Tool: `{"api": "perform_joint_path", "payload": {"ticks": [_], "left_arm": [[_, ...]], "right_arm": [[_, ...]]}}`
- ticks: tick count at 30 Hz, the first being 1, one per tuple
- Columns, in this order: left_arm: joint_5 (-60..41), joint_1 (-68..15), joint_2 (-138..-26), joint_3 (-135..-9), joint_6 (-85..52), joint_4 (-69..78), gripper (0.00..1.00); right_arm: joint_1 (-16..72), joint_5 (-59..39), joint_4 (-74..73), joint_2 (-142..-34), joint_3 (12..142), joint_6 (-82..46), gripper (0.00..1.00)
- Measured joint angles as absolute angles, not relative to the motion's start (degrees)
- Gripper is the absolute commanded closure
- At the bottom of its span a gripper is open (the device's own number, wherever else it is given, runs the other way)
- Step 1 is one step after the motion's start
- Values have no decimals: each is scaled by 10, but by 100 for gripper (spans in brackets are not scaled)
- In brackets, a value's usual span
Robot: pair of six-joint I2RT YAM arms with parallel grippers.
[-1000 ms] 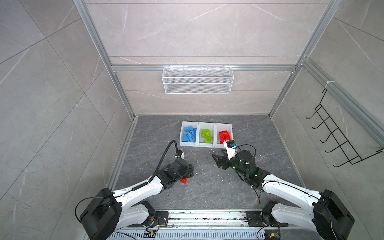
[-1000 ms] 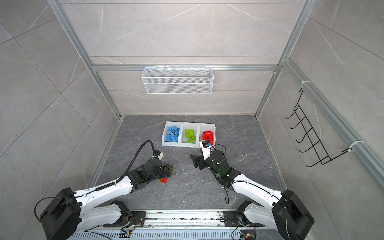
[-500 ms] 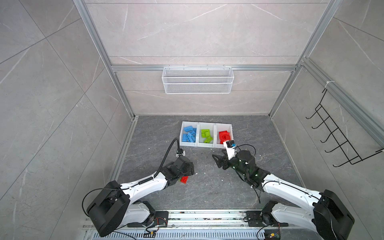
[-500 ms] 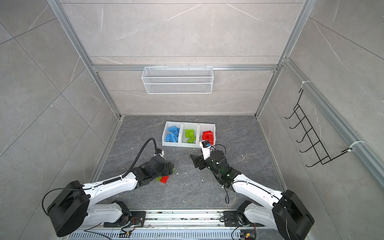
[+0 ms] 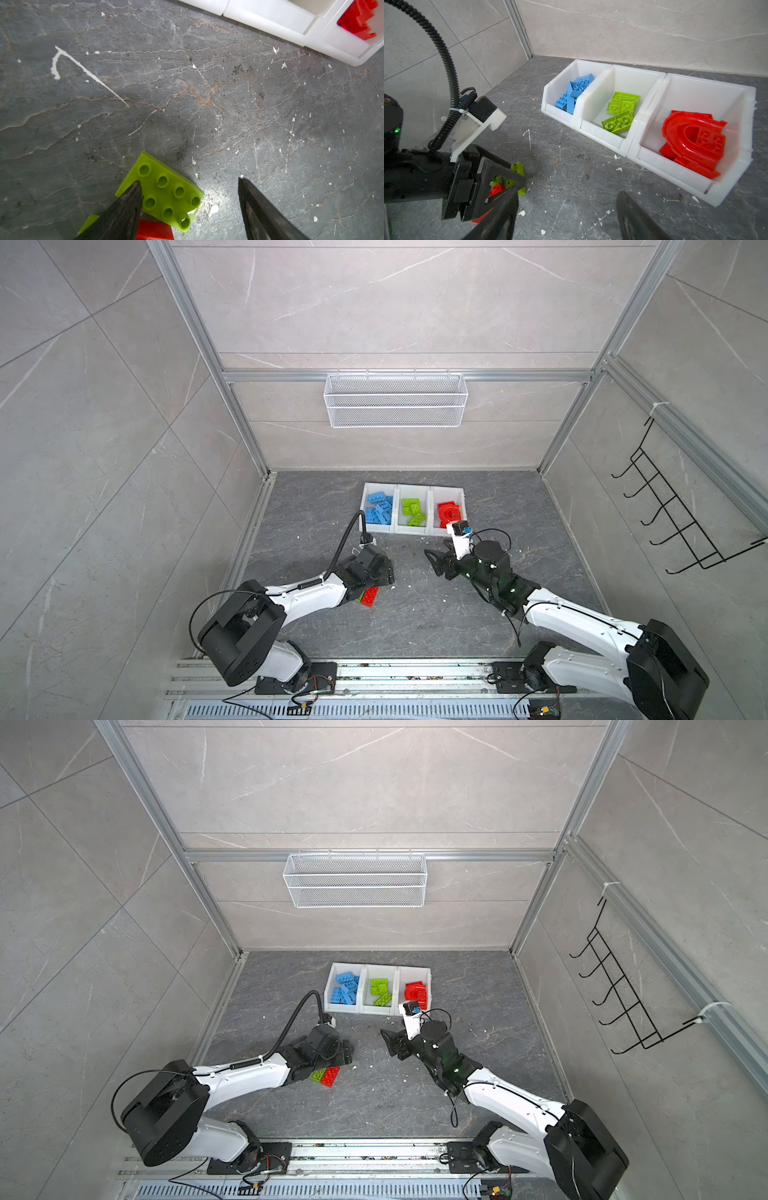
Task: Sort the legos into containers by color
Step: 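Move the left gripper back over the lime-green 2x4 brick on the table, then lower the left gripper and close it on the lime-green 2x4 brick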
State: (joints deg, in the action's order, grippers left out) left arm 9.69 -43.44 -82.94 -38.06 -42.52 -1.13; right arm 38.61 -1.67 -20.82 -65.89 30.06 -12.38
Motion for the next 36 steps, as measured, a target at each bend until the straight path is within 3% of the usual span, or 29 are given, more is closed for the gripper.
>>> {"api": "perform_joint_path", "payload": {"ticks": [16, 28, 36], "left_arm": [[15, -431, -949, -469, -370, 79, 24], [74, -431, -851, -477, -357, -31, 21], [55, -431, -902, -458, -376, -7, 14]], "right_arm": [[386, -16, -208, -661, 307, -123, 24], [386, -12, -208, -661, 307, -122, 24], [386, -11, -208, -663, 307, -121, 24]]}}
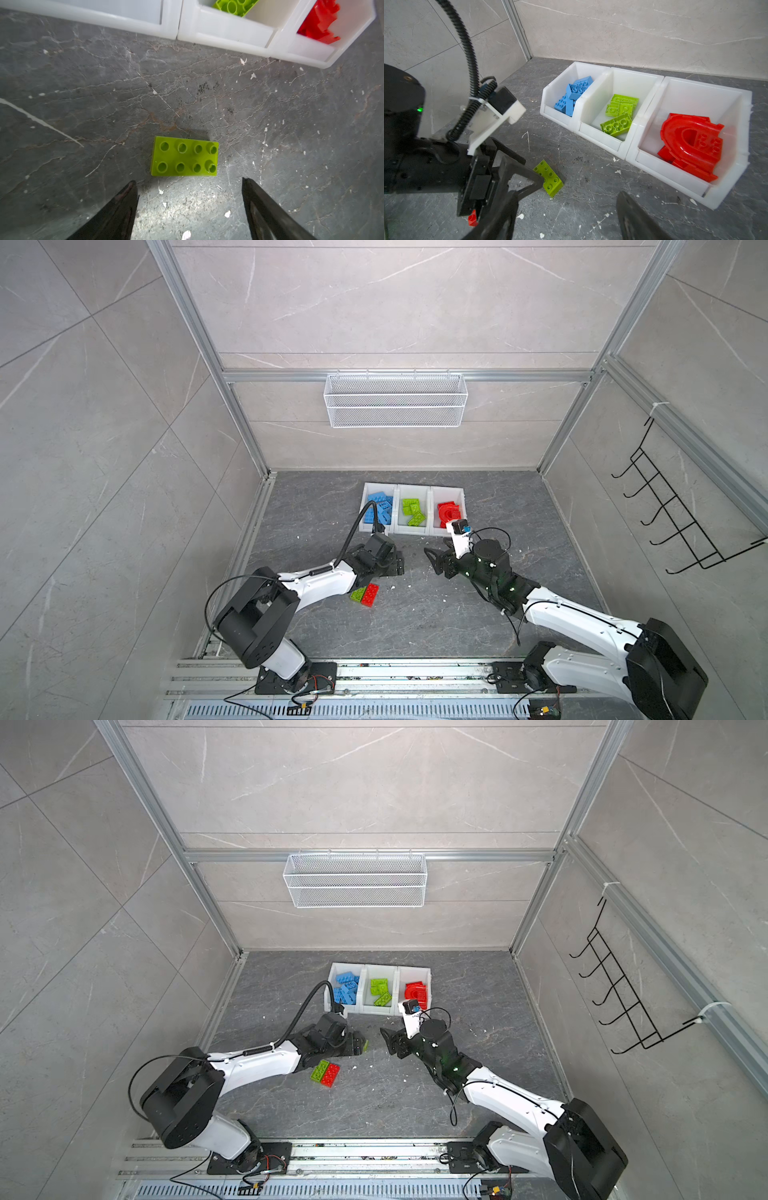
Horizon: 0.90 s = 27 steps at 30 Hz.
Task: Sort the legos into containers by color
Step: 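Lower the left gripper and close it on the lime-green 2x4 brick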
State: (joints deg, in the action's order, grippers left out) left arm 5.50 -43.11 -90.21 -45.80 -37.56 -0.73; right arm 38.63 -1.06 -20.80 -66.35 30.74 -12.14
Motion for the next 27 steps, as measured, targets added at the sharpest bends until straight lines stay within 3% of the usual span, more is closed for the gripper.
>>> {"api": "perform_joint_path", "payload": {"ticks": [4, 27], "left_arm": [[56, -431, -936, -464, -361, -11, 0], [178, -473, -1021, -576, -222, -93, 2]], "right_arm": [[386, -10, -208, -663, 307, -119, 24], [386, 21, -208, -656, 307, -118, 23]]}}
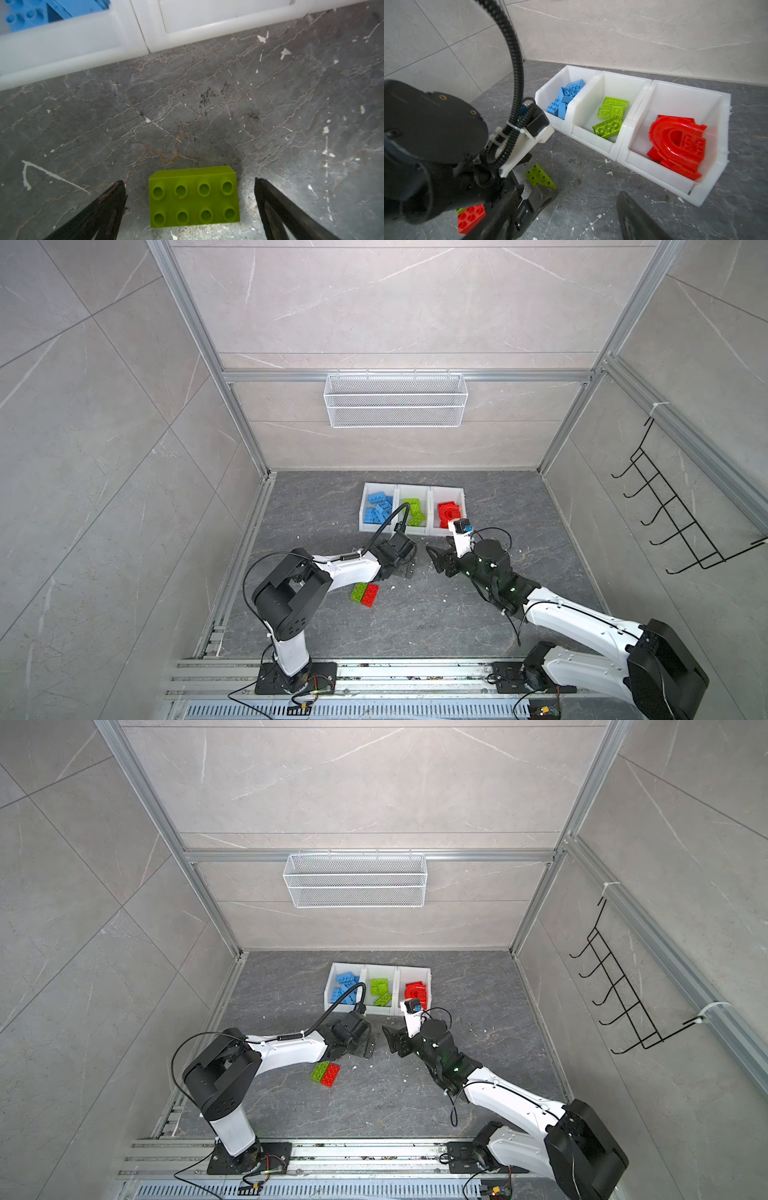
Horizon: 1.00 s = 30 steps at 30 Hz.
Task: Sort the legos into containers by color
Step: 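Lower the left gripper and close it on the lime-green 2x4 brick, then carry the lime-green brick to the middle compartment and release it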
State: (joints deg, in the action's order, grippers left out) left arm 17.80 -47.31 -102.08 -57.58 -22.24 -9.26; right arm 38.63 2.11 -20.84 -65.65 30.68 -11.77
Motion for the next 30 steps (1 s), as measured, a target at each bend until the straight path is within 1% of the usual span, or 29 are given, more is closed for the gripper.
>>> {"api": "perform_joint_path", "payload": {"ticks": [5, 10, 15, 18, 19, 21, 23, 25, 30], "left_arm": [[179, -473, -1035, -576, -223, -93, 5], [174, -472, -1043, -578, -223, -86, 12], [174, -472, -1044, -579, -222, -83, 23], [174, -472, -1044, -579, -223, -83, 27], [174, -472, -1044, -579, -223, -83, 30], [173, -472, -1044, -579, -223, -83, 39], [174, -472, -1041, -580, -218, -86, 54], [173, -471, -1036, -585, -215, -97, 61], [172, -465, -1025, -646, -191, -128, 62]], "right_arm": [[386, 39, -209, -641, 305, -118, 22], [386, 46, -209, -639, 303, -118, 22], [386, 50, -209, -639, 303, -118, 22], [386, 54, -209, -639, 303, -118, 22], [386, 56, -209, -637, 302, -118, 22], [386, 62, -209, -631, 297, -120, 22], [386, 68, -210, -623, 292, -120, 22], [386, 75, -211, -617, 289, -122, 21], [386, 91, -213, -600, 285, -124, 21]]}}
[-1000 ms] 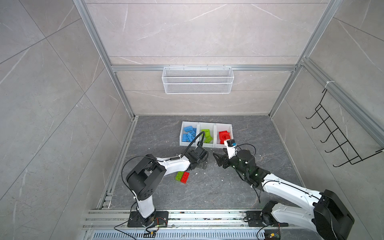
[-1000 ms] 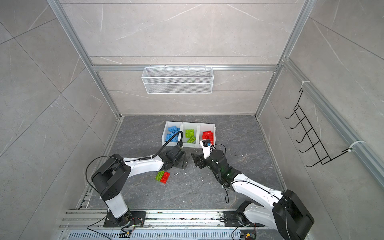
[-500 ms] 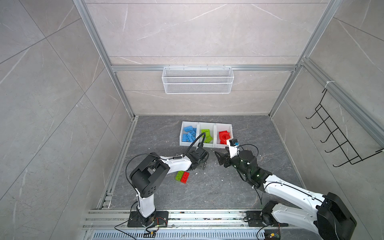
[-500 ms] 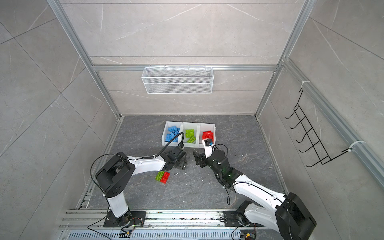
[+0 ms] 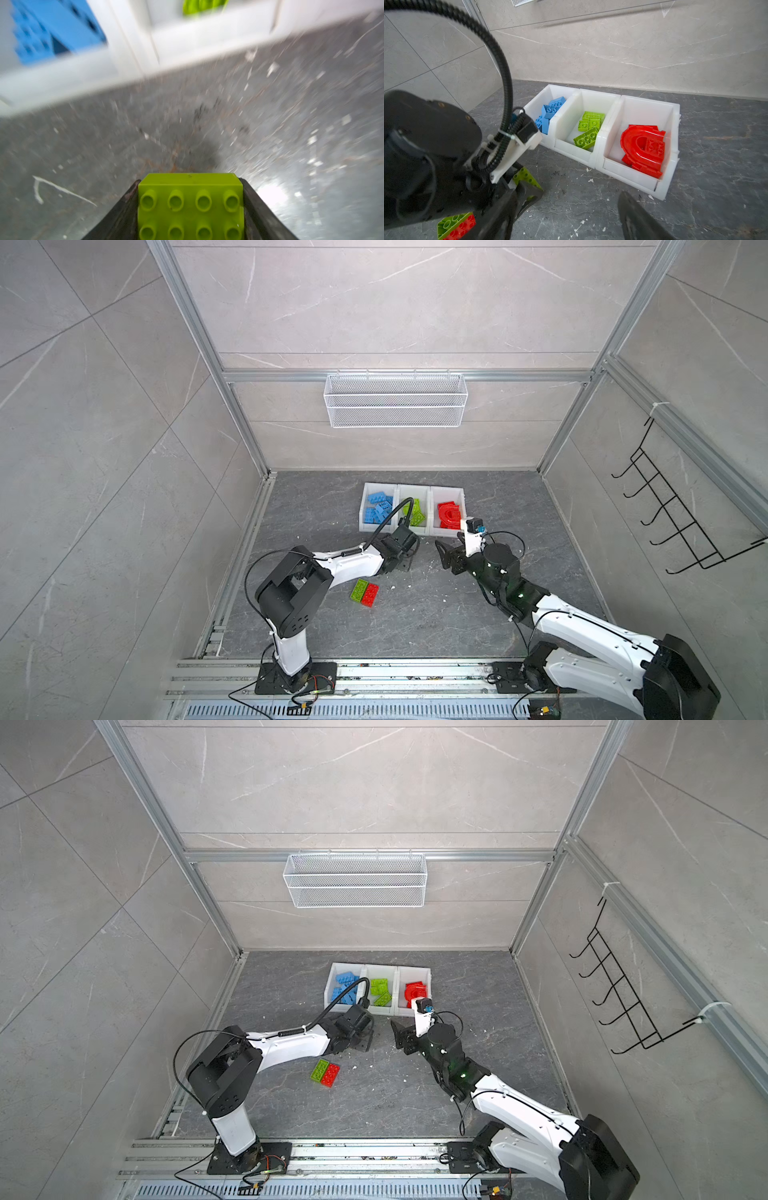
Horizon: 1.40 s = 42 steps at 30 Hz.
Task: Sort the legos into containers by color
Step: 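Carry the lime-green brick to the middle compartment and release it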
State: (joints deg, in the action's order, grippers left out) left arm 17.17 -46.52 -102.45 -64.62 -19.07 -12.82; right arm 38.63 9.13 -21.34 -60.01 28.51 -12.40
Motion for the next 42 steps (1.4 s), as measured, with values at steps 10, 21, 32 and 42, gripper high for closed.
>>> {"api": "perform_joint_path", "payload": {"ticks": [10, 21, 32, 42], "left_arm": [[124, -402, -1068, -845, -121, -135, 62], [73, -383, -1227, -987, -57, -157, 54], [76, -374, -1228, -989, -53, -169, 12], [91, -376, -1102, -882, -79, -188, 12]], "right_arm": [[386, 112, -217, -580, 276, -125, 21], [386, 112, -217, -580, 276, -129, 21], [386, 111, -217, -582, 276, -129, 20], [386, 111, -217, -587, 276, -129, 20]]}}
